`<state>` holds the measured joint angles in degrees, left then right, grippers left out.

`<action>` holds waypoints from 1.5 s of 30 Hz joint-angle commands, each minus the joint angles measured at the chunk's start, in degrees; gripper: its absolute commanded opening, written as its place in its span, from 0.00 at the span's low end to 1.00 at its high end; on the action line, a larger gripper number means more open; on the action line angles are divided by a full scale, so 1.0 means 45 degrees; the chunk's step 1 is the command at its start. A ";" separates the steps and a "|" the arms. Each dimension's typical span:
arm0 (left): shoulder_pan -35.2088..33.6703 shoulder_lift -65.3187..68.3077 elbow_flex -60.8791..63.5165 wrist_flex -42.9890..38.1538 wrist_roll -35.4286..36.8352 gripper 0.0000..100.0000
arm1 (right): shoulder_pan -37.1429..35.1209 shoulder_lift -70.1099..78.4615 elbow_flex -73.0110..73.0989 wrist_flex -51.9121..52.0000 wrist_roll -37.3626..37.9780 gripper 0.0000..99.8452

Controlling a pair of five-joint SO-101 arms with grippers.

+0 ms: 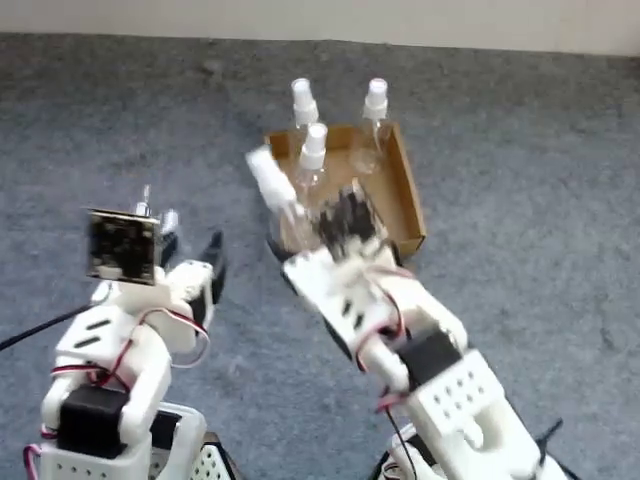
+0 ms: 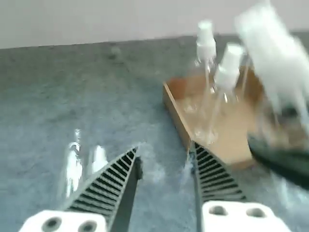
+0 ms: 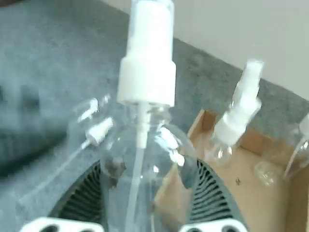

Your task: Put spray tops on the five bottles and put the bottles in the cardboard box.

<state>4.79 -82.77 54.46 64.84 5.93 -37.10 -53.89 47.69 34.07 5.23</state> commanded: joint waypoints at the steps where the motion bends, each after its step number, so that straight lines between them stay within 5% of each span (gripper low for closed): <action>1: 0.1319 -0.1104 0.1162 -0.0527 -0.0449 0.21 | 0.0088 0.2862 -0.3741 0.0010 -0.0762 0.00; 10: 0.1983 -0.1338 0.1885 -0.1465 -0.0606 0.28 | -0.0225 0.6554 -0.6750 0.0029 -0.1621 0.00; 16: 0.1143 -0.1319 0.3409 -0.3907 -0.0664 0.28 | -0.0889 0.4972 -0.6750 0.1905 -0.1602 0.00; 27: 0.0361 -0.1319 0.3468 -0.4083 -0.0664 0.28 | -0.0342 0.1690 -0.6574 0.4835 -0.0938 0.00; 35: 0.0127 -0.1338 0.3487 -0.4083 -0.0645 0.28 | 0.0830 0.1612 -0.5636 0.4718 -0.0879 0.00; 45: 0.0127 -0.1475 0.3722 -0.3243 -0.0664 0.28 | 0.4444 0.4366 -0.5031 0.0303 -0.0469 0.00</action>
<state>6.29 -88.84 71.34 50.07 3.30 -20.75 -37.80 24.57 41.01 2.15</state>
